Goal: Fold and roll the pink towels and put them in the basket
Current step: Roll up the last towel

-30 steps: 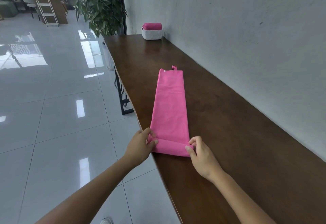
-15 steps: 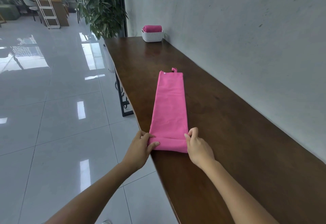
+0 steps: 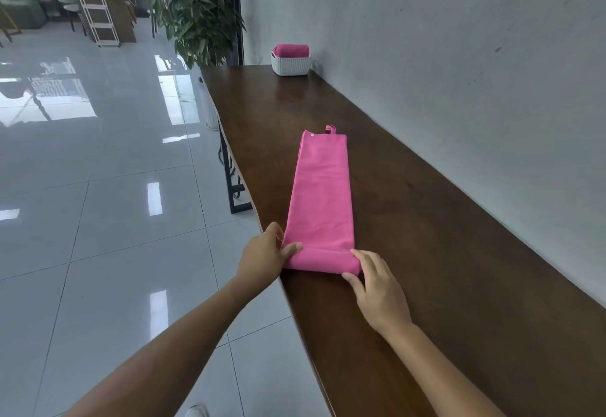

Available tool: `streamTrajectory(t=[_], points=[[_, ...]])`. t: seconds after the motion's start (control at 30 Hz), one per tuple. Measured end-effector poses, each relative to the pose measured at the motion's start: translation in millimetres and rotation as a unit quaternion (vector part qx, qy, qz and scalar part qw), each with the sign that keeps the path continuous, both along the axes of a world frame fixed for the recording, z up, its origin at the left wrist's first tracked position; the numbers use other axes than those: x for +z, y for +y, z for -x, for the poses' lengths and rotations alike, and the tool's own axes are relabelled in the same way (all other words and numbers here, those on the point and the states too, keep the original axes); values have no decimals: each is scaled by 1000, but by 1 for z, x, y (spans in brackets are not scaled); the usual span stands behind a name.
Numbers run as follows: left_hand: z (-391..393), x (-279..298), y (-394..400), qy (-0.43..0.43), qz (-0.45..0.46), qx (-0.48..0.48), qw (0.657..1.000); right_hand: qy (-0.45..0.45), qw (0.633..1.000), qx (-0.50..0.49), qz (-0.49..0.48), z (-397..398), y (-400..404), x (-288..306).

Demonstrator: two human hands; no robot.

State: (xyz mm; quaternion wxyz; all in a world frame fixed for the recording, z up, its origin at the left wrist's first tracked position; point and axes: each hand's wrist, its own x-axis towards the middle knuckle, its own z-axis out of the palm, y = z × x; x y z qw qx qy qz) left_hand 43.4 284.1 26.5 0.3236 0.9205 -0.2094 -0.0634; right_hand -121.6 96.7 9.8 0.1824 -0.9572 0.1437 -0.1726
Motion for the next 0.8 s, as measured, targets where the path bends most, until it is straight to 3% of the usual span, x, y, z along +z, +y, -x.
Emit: streamTrajectory(t=[0.13,0.2,0.3,0.43,0.6,0.8], points=[[13,-12,4,-81,49,-8,995,26,997,-17,-64,-8,-3,8],[19,-24,9,-88,89,-15,992,51,995,-25,-88,-14,-5,13],[19,-37,15,-94,74,-53,991,91,989,-33,-110,-26,-12,21],[3,-32,11,-63,42,-66,995,128,981,-42,-142,-41,-21,26],[-21,-10,0,-14,-32,-78,996,171,977,-52,-113,-54,-25,32],[-48,10,-17,68,-92,-77,990,169,976,-83,-110,-72,-22,38]])
